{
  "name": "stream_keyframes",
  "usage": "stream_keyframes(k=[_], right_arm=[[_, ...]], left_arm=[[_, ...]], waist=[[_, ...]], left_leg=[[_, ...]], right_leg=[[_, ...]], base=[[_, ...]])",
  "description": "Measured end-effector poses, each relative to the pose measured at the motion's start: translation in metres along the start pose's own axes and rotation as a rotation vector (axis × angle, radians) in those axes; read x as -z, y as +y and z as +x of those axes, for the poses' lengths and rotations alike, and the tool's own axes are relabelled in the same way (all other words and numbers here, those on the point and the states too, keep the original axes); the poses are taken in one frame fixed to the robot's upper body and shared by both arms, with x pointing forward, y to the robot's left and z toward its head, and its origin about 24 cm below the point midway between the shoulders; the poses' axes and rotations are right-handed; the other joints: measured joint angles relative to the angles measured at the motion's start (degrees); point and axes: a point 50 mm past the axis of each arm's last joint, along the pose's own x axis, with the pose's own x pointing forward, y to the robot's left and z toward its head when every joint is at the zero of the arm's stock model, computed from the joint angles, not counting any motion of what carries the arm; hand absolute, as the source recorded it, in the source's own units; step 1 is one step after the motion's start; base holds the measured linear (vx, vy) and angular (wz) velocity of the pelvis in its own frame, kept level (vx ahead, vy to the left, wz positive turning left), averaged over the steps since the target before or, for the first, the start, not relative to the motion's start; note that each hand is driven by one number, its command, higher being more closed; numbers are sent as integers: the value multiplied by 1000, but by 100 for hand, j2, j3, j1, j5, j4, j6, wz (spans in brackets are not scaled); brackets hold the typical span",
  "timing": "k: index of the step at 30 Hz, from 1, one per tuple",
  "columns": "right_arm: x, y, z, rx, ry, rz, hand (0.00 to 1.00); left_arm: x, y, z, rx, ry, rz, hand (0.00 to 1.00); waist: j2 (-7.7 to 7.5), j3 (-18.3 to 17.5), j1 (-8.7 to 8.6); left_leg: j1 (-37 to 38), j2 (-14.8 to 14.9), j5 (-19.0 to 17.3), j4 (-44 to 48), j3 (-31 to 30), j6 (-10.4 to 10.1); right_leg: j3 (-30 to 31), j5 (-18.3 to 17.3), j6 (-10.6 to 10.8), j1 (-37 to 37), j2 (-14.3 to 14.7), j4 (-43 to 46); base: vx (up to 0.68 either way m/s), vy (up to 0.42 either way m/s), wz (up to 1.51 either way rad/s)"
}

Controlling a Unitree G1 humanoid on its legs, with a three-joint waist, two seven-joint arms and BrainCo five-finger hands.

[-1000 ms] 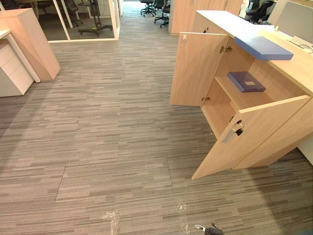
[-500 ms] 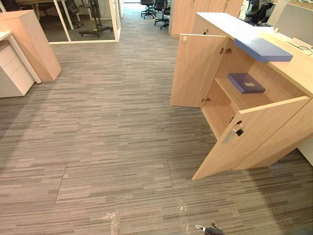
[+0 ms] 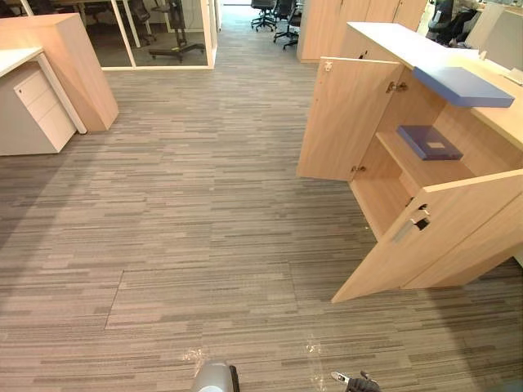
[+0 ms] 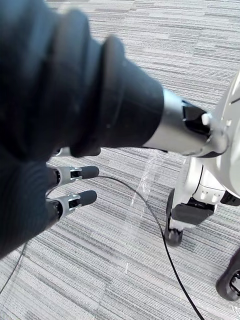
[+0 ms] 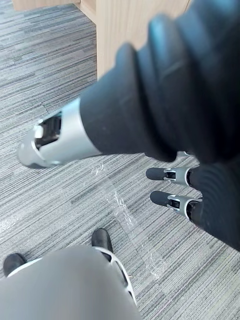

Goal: Walk over to the cabinet, pick up the folder, carry it to the office cabinet, place the folder inside the office cabinet, then close the office cabinet door

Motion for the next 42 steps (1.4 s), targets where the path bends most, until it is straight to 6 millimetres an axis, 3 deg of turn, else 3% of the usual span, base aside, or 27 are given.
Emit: stream_keyframes(k=[2, 3, 4, 7, 8, 10, 12, 13, 14, 15, 16, 17, 18, 19, 21, 22, 24, 25, 27, 30, 32, 33, 34, 36, 37, 39, 42], right_arm=[[0, -2, 0, 7, -1, 23, 0], [0, -3, 0, 17, 1, 44, 0], [1, -5, 0, 22, 4, 45, 0], [2, 3, -1, 4, 10, 32, 0], [3, 2, -1, 4, 10, 21, 0], [6, 1, -1, 2, 23, 5, 0], [5, -3, 0, 5, 21, -25, 0], [2, -4, 1, 8, 15, -36, 0], [0, -5, 1, 9, 6, -39, 0], [-7, -6, 2, 12, -20, -41, 0], [-12, -4, 2, 9, -36, -38, 0], [-15, -3, 2, 5, -43, -38, 0], [-20, 3, 2, -8, -57, -39, 0], [-22, 5, 2, -15, -63, -36, 0], [-26, 10, 1, -26, -84, -26, 0], [-26, 11, 1, -28, -85, -22, 0], [-18, 9, 1, -23, -65, -3, 0], [-18, 4, 1, -12, -65, 10, 0], [-20, 5, 1, -13, -72, 12, 0], [-10, -1, 0, 3, -45, 33, 0], [-6, -2, 0, 9, -25, 46, 0], [-2, 0, -1, 9, -13, 61, 0], [-1, 0, -1, 10, -11, 64, 0], [1, -2, -1, 16, -2, 78, 0], [1, -1, -1, 16, 1, 85, 0], [1, -3, 0, 23, 7, 86, 0], [5, -5, 0, 34, 31, 84, 0]], left_arm=[[0, 0, 0, -7, 2, -3, 0], [3, 1, -1, -15, 8, -5, 0], [4, 1, -1, -18, 10, -5, 0], [0, 4, 0, -31, -8, -3, 0], [1, 4, -1, -34, -7, 0, 0], [5, 6, -2, -36, 1, 18, 0], [2, 2, -1, -18, -15, 50, 0], [1, 0, -1, -8, -24, 68, 0], [0, 0, -1, -4, -26, 77, 0], [-2, -1, -1, 3, -39, 88, 0], [-5, -2, 0, 8, -48, 101, 0], [-6, -3, 0, 12, -50, 104, 0], [-9, -5, 0, 16, -57, 104, 0], [-10, -6, 1, 17, -59, 102, 0], [-12, -6, 2, 16, -55, 107, 0], [-13, -5, 3, 14, -55, 103, 0], [-13, 0, 3, -5, -52, 75, 0], [-8, -4, 2, -5, -31, 43, 0], [-4, -5, 1, -15, -16, -8, 0], [-2, -4, 1, -30, 3, -69, 0], [-1, -3, 0, -35, 10, -96, 0], [-2, -1, 1, -45, 9, -130, 0], [-1, -1, 1, -51, 17, -166, 0], [5, 0, -1, -66, 32, -226, 0], [7, 1, -2, -70, 38, -241, 0], [6, 0, -2, -66, 34, -244, 0], [3, -1, -2, -65, 21, -236, 0]], waist=[[-6, -18, -17], [72, -82, -22], [80, -107, -29], [-67, -206, 40], [-65, -258, 52], [-62, -540, 100], [-44, -616, 112], [-18, -639, 125], [-11, -645, 117], [14, -653, 78], [18, -617, 30], [53, -564, 20], [71, -448, 21], [73, -395, 21], [45, -246, 7], [26, -221, 19], [-99, -166, 13], [-28, -195, 21], [57, -219, 31], [52, -246, 18], [77, -259, 5], [64, -255, 12], [78, -255, 20], [129, -229, 39], [127, -227, 89], [139, -210, 155], [84, -169, 175]], left_leg=[[68, 9, 194, -1140, -188, -54], [247, -34, 916, -1861, -75, -218], [301, -117, 1197, -2006, 73, -105], [590, -699, 1072, -2235, 518, 262], [703, -805, 1067, -2334, 606, 271], [1001, -1132, 1040, -2607, 818, 486], [1279, -1337, 958, -2660, 812, 617], [1476, -1429, 957, -2718, 651, 619], [1571, -1464, 940, -2748, 566, 645], [1739, -1497, 878, -2835, 553, 738], [1914, -1478, 848, -2943, 565, 780], [2003, -1434, 847, -3003, 562, 780], [2153, -1315, 845, -3055, 569, 778], [2229, -1262, 841, -3092, 581, 771], [2478, -1122, 755, -3288, 593, 732], [2524, -1120, 736, -3354, 599, 711], [2632, -1208, 633, -3387, 566, 595], [2674, -1102, 505, -3363, 542, 586], [2623, -861, 410, -3339, 570, 429], [2608, -466, 243, -3177, 523, 183], [2432, -165, 20, -2500, 408, 33], [2034, 116, -191, -1443, 419, -134], [1588, 407, -249, -123, 435, -145], [1062, 858, -240, 1517, 492, -168], [849, 1040, -269, 2020, 625, -119], [487, 1074, -300, 2004, 701, -69], [159, 895, -306, 624, 528, -96]], right_leg=[[7, -40, 210, -28, -319, -14], [3, -32, 501, 0, -570, -43], [-13, -9, 543, 8, -678, -64], [-46, 225, 692, -3, -1297, 108], [-19, 299, 769, 14, -1404, 101], [-4, 402, 762, -31, -1738, 191], [23, 400, 760, -266, -2074, 964], [-105, 417, 693, -635, -2330, 1856], [-272, 438, 463, -814, -2478, 2348], [-732, 335, -153, -1114, -2778, 3256], [-1042, 149, -104, -1342, -2873, 3867], [-1134, -13, 3, -1462, -2799, 4015], [-1292, -327, 89, -1642, -2527, 4145], [-1350, -432, 102, -1751, -2361, 4140], [-1634, -511, 94, -2209, -1745, 3791], [-1766, -497, 87, -2284, -1647, 3615], [-2152, -108, -496, -2328, -1425, 2790], [-2226, -124, -679, -2244, -1311, 2699], [-2360, -176, -633, -2197, -1007, 2446], [-2631, -356, -609, -1911, -566, 2099], [-2729, -392, -613, -1633, -237, 1756], [-2767, -382, -617, -1407, -11, 1479], [-2733, -343, -629, -1144, 209, 1197], [-2548, -330, -626, -785, 511, 875], [-2366, -332, -610, -594, 634, 697], [-2092, -311, -581, -428, 698, 529], [-1771, -238, -572, -374, 559, 452]], base=[[197, 361, -12], [198, 308, -3], [281, 385, -11], [349, 339, -26], [410, 326, -54], [412, 280, -45], [331, 201, -35], [285, 169, -35], [333, 194, -21], [264, 138, -1], [251, 119, -1], [194, 56, -8], [117, -2, -16], [110, -41, -21], [78, -109, -11], [60, -200, 9], [63, -208, 12], [81, -158, -1], [114, -198, -5], [153, -239, 17], [191, -269, 29], [164, -270, 4], [202, -275, -10], [217, -146, -53], [193, -50, -73], [210, -26, -78], [192, 3, -64]])
